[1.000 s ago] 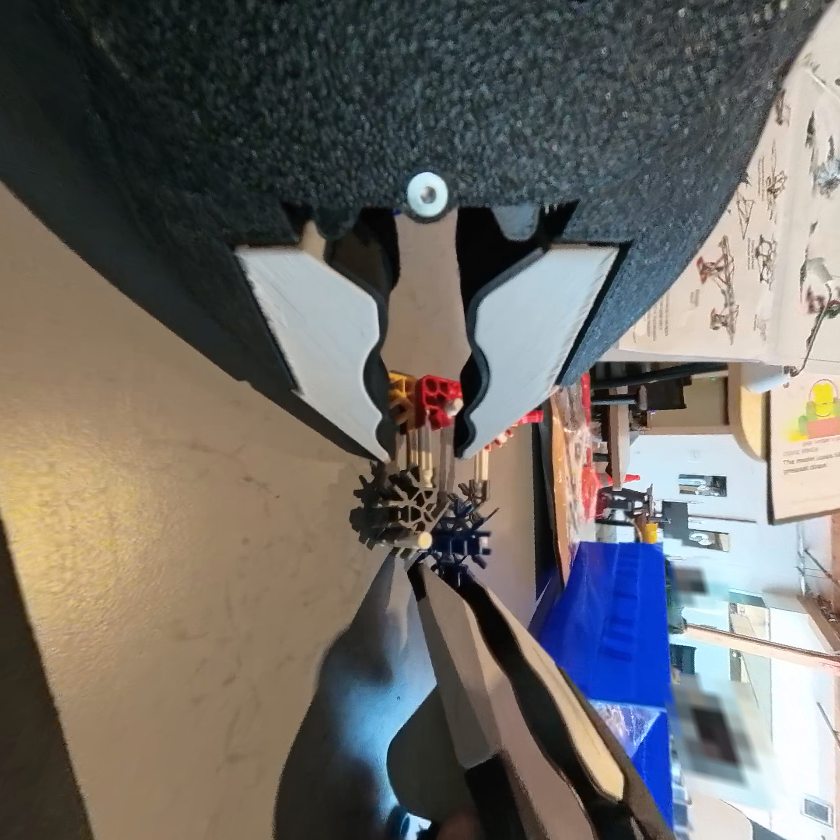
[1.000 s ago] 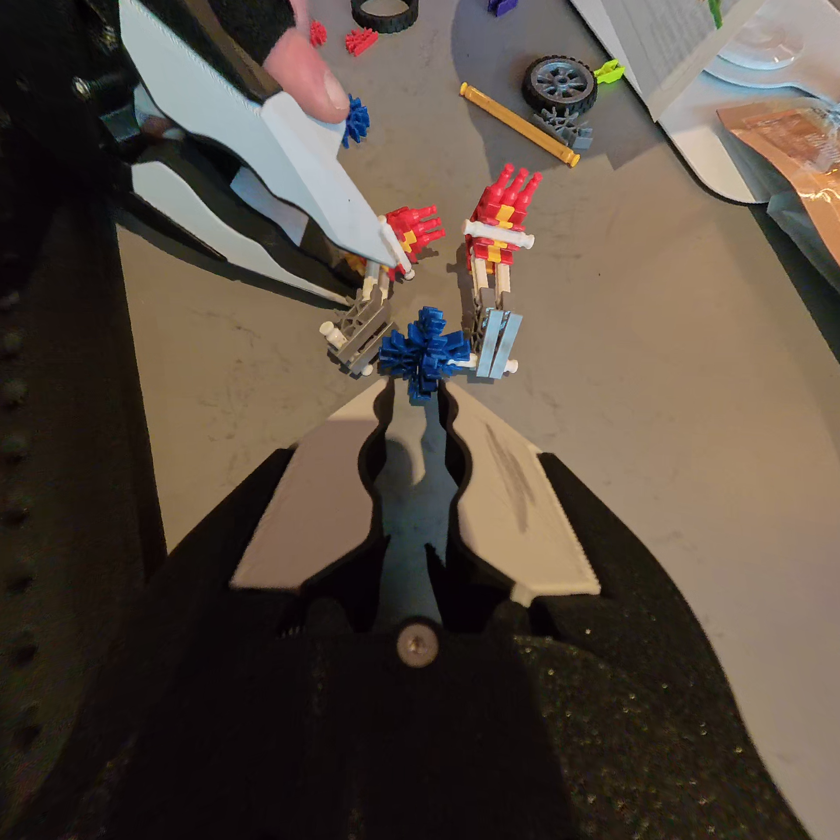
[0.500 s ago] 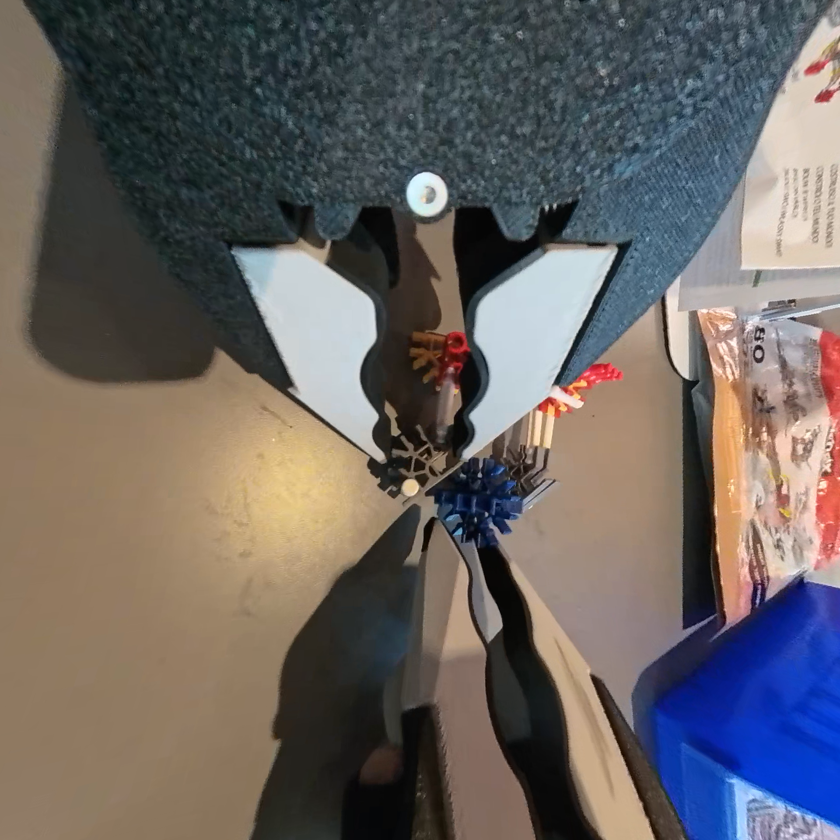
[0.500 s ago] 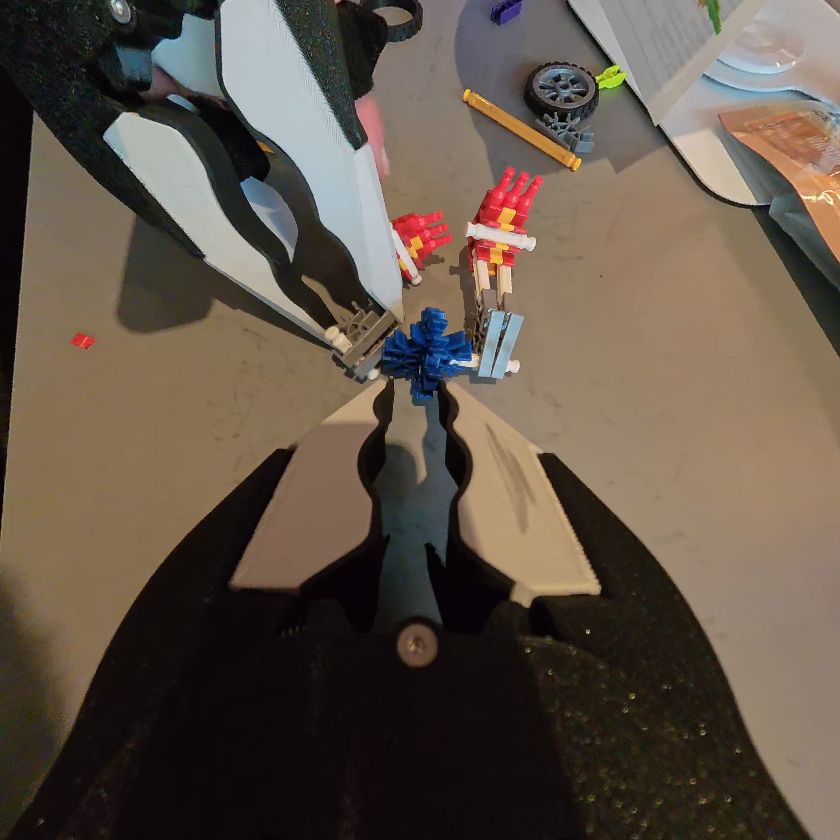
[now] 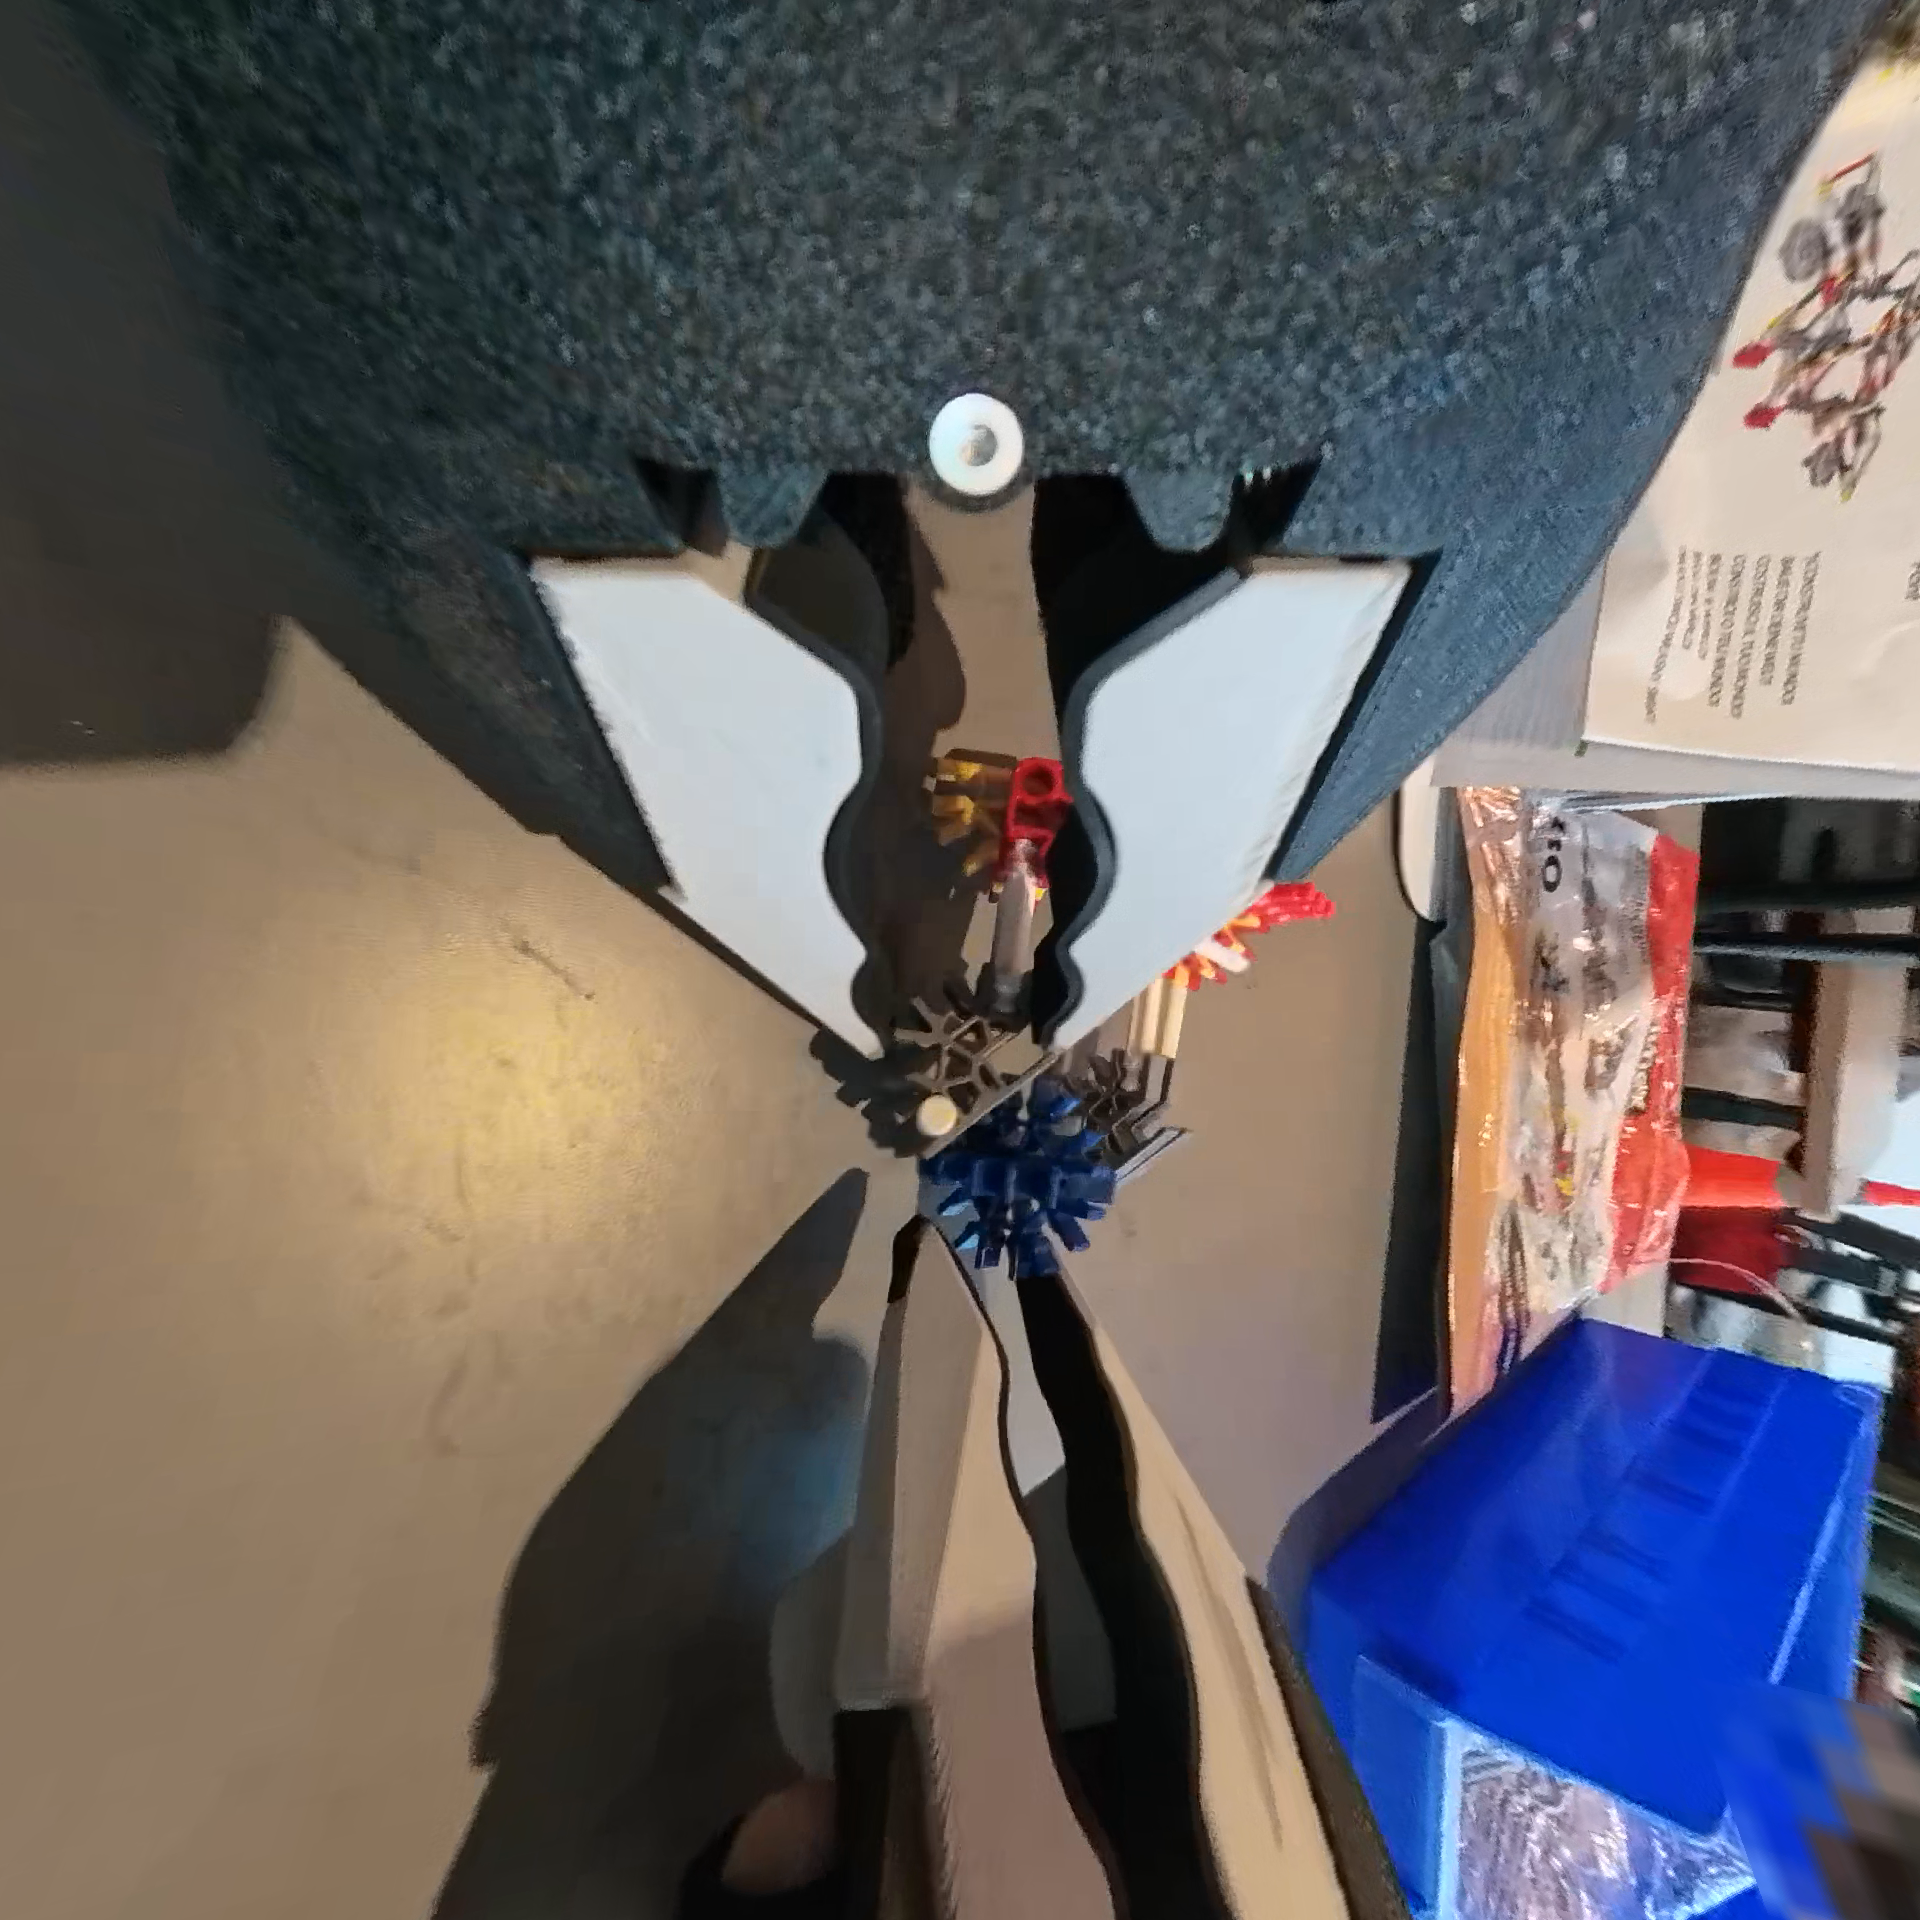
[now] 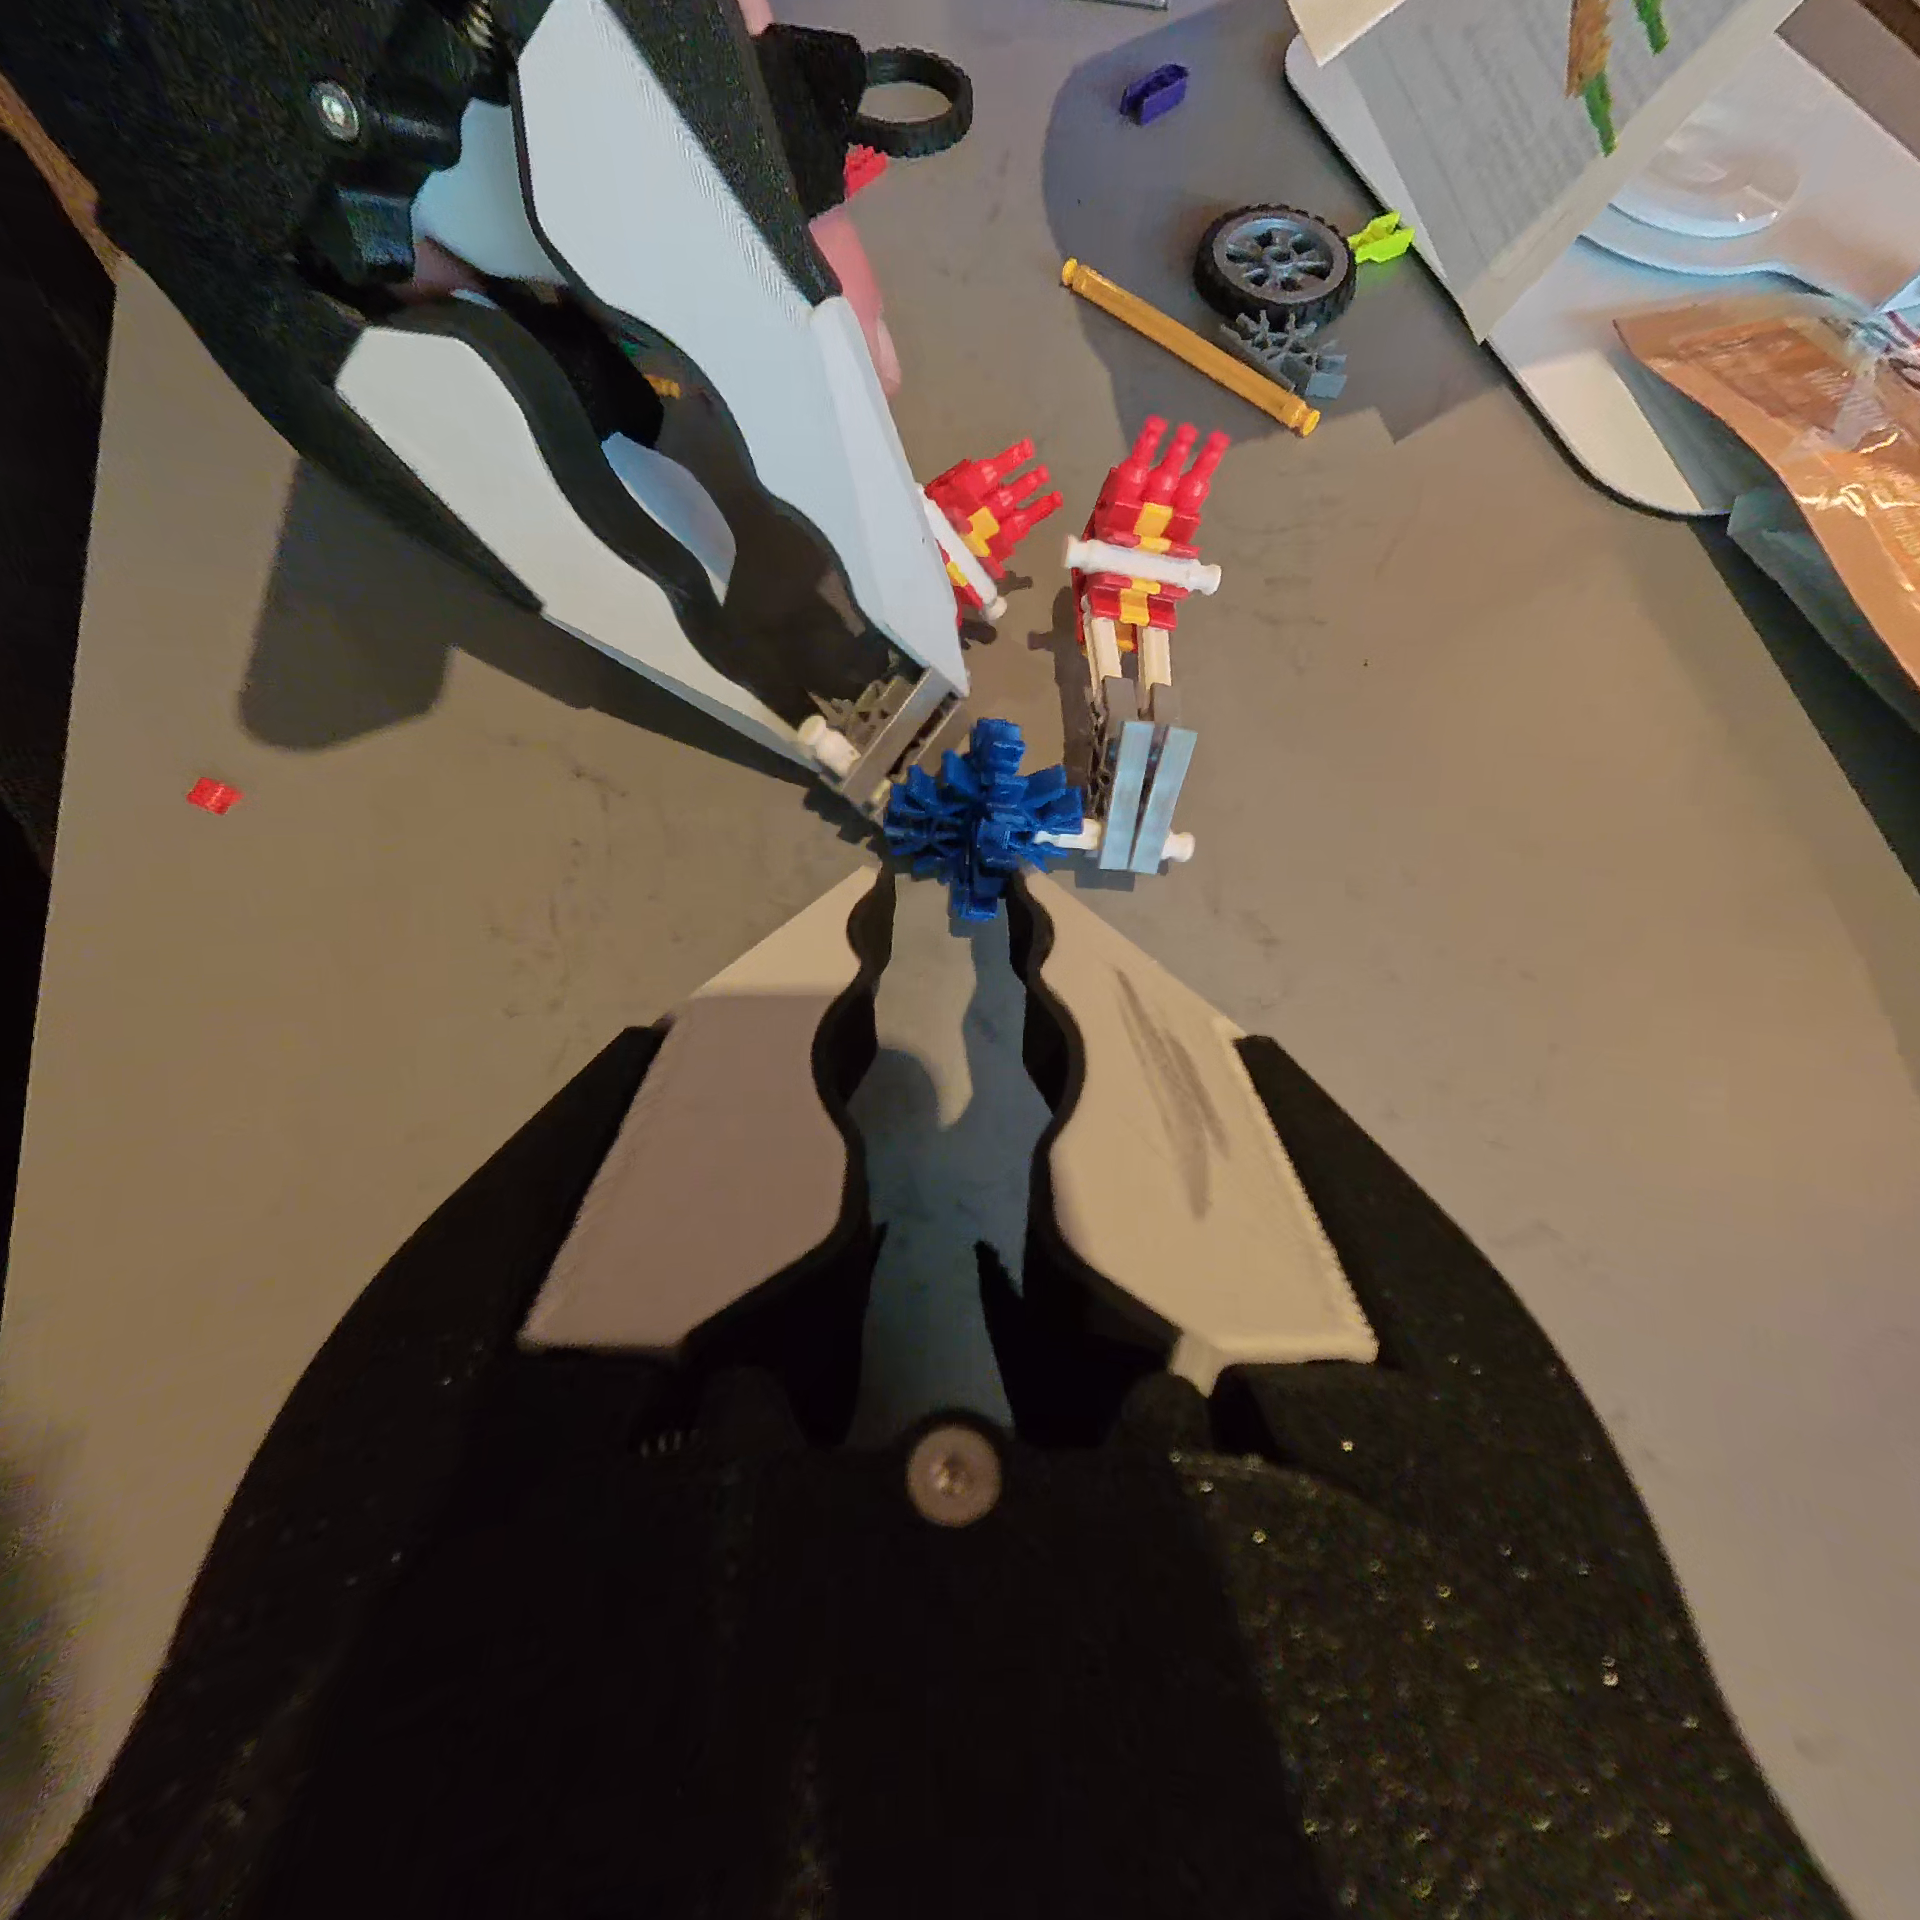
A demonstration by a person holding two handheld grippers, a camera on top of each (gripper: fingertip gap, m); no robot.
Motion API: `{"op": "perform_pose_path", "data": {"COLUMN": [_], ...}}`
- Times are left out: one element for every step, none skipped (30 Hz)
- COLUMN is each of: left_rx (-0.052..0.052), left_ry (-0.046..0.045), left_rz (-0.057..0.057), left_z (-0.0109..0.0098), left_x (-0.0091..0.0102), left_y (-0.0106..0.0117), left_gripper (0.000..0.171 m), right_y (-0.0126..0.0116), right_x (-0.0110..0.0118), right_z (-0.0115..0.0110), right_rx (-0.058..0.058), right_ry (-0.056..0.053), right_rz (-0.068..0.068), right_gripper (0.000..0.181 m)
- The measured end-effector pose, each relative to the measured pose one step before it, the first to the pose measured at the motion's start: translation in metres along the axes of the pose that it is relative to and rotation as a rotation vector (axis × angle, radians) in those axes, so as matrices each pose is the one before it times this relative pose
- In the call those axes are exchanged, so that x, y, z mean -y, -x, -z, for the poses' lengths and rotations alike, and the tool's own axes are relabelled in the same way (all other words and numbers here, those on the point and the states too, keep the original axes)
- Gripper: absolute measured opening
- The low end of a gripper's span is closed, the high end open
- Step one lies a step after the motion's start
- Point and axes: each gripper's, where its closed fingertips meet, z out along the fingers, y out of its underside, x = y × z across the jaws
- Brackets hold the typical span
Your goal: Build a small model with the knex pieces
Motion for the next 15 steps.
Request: {"op": "perform_pose_path", "data": {"left_rx": [0.0224, 0.025, 0.0196, 0.0126, 0.0227, 0.0219, 0.0101, 0.0246, 0.0133, 0.0084, 0.0232, 0.0064, -0.0093, 0.0031, 0.0064], "left_ry": [0.00006, 0.0039, -0.00056, 0.00042, -0.00563, -0.00002, 0.00594, -0.00804, -0.00398, 0.00401, -0.00658, -0.00905, 0.0059, 0.00269, -0.00579], "left_rz": [-0.0194, -0.0173, -0.0084, -0.0019, -0.002, -0.0015, 0.0023, 0.0073, -0.0021, -0.0076, -0.0024, 0.0052, 0.006, 0.0041, -0.0014], "left_z": [0.00004, 0.00002, 0.00031, 0.00048, 0.00154, 0.00121, 0.00018, 0.00059, -0.00005, -0.00067, -0.00014, -0.00022, -0.00131, -0.00087, -0.00012], "left_x": [-0.00098, -0.00116, -0.0005, -0.00079, 0.00009, -0.00075, -0.00158, 0.00036, 0.00008, -0.00054, 0.00112, 0.00122, -0.00116, -0.0008, 0.0007], "left_y": [0.00082, 0.00115, 0.00049, 0.00019, 0.00199, 0.00226, 0.00065, 0.00271, 0.00075, -0.00012, 0.0024, 0.00085, -0.00103, 0.00018, 0.00019], "left_gripper": [0.025, 0.026, 0.025, 0.026, 0.025, 0.025, 0.025, 0.025, 0.025, 0.025, 0.025, 0.025, 0.025, 0.024, 0.025], "right_y": [-0.00013, -0.0006, -0.00053, -0.00004, -0.00049, -0.00079, -0.00051, 0.00049, -0.00029, -0.00062, -0.00071, -0.00064, -0.00122, -0.00147, -0.00044], "right_x": [0.00041, -0.00032, 0.00041, 0.00029, -0.00019, 0.00008, 0.00065, 0.00108, 0.00129, 0.00027, -0.00026, -0.00012, 0.00055, 0.00051, 0.00034], "right_z": [-0.00083, -0.00097, -0.0006, -0.00053, -0.00064, -0.00065, -0.00057, -0.00052, -0.00031, -0.00062, -0.00059, -0.0002, 0.00014, -0.00005, -0.00019], "right_rx": [-0.0051, -0.0057, -0.0035, -0.001, -0.0032, -0.0038, -0.0028, 0.0029, -0.0009, 0.0001, -0.0012, -0.0023, -0.0048, -0.005, 0.0003], "right_ry": [0.0013, 0.0051, 0.0005, 0.0, 0.0036, 0.0018, -0.001, -0.0034, -0.0051, 0.0006, 0.0037, 0.0017, -0.0034, -0.0027, -0.0008], "right_rz": [0.0033, 0.0004, -0.0006, 0.0003, -0.0005, -0.0029, -0.0023, -0.0009, -0.0049, -0.0092, -0.006, -0.0023, -0.0052, -0.0076, -0.0044], "right_gripper": [0.022, 0.022, 0.022, 0.021, 0.021, 0.021, 0.021, 0.021, 0.021, 0.021, 0.02, 0.019, 0.017, 0.017, 0.017]}}
